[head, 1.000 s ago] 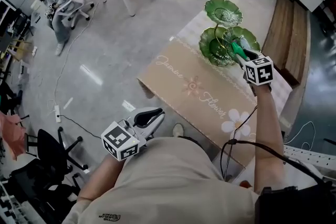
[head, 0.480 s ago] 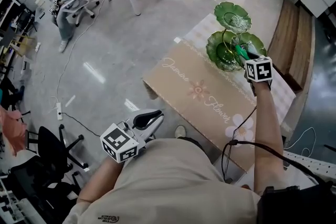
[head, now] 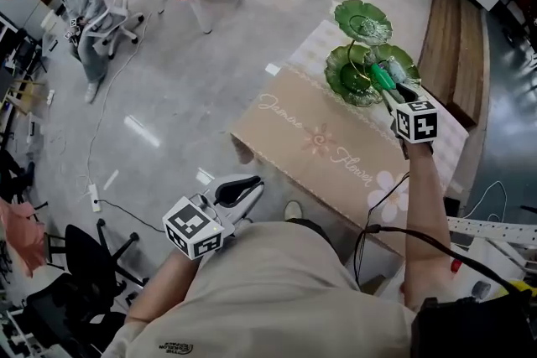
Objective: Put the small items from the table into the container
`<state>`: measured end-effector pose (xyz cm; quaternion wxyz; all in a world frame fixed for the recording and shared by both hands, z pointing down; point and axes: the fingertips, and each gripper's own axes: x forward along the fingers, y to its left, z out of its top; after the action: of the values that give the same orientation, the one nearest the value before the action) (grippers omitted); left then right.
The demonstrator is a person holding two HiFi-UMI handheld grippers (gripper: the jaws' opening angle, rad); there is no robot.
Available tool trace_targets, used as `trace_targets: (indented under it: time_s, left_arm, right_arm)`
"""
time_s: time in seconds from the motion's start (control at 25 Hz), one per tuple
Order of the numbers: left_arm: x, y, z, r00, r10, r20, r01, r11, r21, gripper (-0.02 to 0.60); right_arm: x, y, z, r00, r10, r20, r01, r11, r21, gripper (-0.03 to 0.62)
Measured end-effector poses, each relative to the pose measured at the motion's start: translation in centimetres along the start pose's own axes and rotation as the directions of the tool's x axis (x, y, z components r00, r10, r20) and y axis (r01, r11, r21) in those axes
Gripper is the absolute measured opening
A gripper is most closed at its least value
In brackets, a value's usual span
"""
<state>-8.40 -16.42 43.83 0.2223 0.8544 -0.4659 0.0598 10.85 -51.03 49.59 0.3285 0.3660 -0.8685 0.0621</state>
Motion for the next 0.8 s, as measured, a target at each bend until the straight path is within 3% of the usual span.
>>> trace_targets:
  time_s: [0.28,0.6,0.8]
  left_arm:
    - [-3.0,-0.3,-0.2,0.995,-0.096,-0.007,0.096,0.995,0.017,0.029]
    - [-6.8,0.8,-1.1,0.991,-0.135,-0.013,0.135,0.991,0.015,0.028]
    - [-9.7,0.3,-2.7,0.981,-0.189,-0.039,0.190,0.981,0.040,0.022]
  right_arm:
    - [-6.6,8.0,-3.2,0.997,0.002,0.079,-0.009,0.996,0.086,0.037]
    - [-11.7,23.2,-7.2,0.984,0.121,0.130,-0.142,0.976,0.164,0.021]
    - [-15.4,30.2,-7.9,0.975,0.139,0.173,-0.160,0.980,0.117,0.018]
